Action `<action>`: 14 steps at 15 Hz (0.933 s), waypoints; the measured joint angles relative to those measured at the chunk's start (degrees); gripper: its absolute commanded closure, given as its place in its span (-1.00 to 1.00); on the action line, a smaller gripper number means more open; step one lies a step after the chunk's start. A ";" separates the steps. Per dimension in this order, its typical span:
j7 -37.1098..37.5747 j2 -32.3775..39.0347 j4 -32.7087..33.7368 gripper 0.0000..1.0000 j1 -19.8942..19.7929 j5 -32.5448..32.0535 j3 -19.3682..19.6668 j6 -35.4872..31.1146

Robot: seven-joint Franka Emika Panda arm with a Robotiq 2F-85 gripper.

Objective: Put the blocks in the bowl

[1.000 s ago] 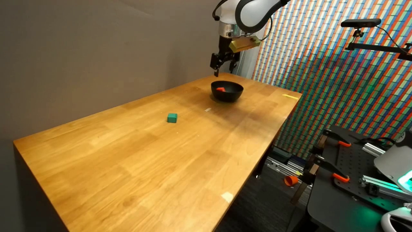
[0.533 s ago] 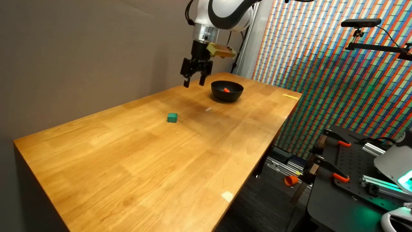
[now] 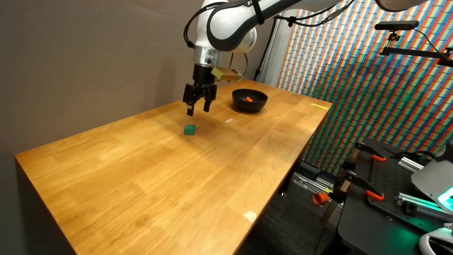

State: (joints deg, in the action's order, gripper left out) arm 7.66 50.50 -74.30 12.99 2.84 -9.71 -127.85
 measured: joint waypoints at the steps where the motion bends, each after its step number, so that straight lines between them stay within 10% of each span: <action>1: -1.31 1.37 1.54 -1.00 0.63 -0.54 0.03 1.31; 10: -10.23 10.38 14.28 -1.00 5.54 -6.94 0.94 7.58; 11: -10.98 10.98 15.46 -0.50 5.86 -7.40 1.19 8.11; 14: -13.10 12.72 18.26 -0.11 6.30 -8.71 1.59 9.57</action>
State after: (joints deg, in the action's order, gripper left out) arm -5.44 63.22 -56.04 19.29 -5.87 -8.12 -118.28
